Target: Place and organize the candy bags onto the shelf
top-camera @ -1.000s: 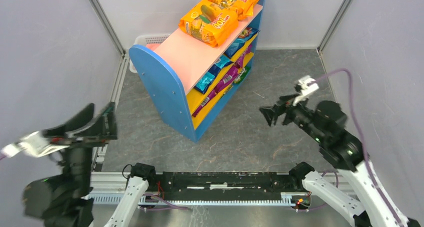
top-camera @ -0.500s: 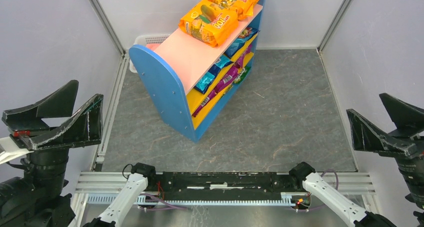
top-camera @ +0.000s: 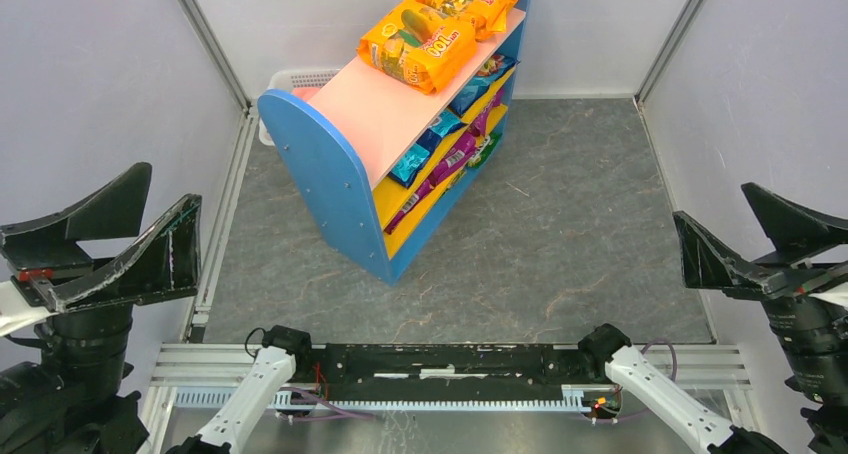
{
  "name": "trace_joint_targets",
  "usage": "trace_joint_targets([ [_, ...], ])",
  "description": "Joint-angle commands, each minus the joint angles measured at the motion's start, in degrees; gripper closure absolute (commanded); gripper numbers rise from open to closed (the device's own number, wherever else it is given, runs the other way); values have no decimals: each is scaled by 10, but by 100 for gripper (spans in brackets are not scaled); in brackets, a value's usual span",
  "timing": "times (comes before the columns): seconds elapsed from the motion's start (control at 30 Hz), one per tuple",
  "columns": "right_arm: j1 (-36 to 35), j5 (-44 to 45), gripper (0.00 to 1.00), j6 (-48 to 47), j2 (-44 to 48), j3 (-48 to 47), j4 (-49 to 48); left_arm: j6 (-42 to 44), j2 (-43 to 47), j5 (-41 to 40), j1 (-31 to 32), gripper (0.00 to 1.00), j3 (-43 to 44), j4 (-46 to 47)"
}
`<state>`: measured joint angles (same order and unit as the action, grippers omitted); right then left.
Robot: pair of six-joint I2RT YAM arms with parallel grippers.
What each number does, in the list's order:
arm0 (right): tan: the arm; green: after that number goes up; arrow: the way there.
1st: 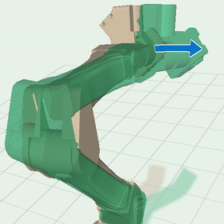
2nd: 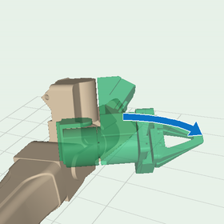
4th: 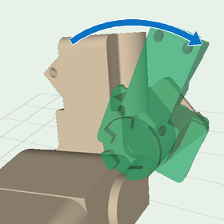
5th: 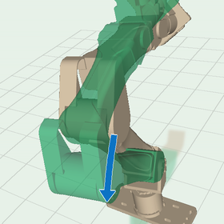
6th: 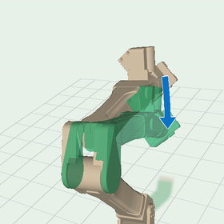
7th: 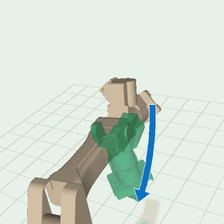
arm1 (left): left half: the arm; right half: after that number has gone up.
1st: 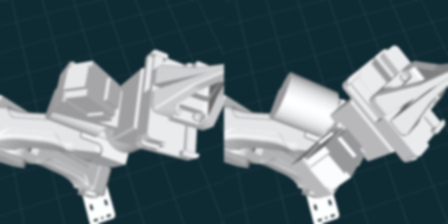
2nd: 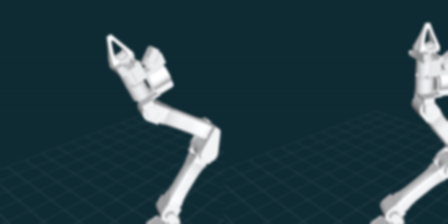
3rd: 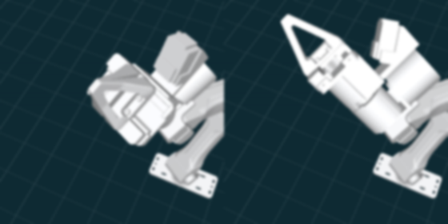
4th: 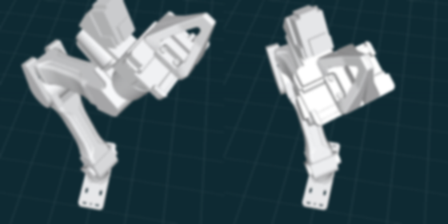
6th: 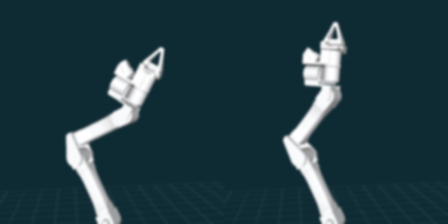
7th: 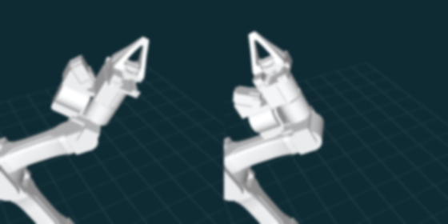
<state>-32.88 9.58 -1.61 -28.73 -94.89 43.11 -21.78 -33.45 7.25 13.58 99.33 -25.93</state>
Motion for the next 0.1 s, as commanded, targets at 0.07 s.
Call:
trace_joint_targets([
  [0.07,2,14,2,-15,15,15,-25,35,8,-4,1,0,-16,21],
])
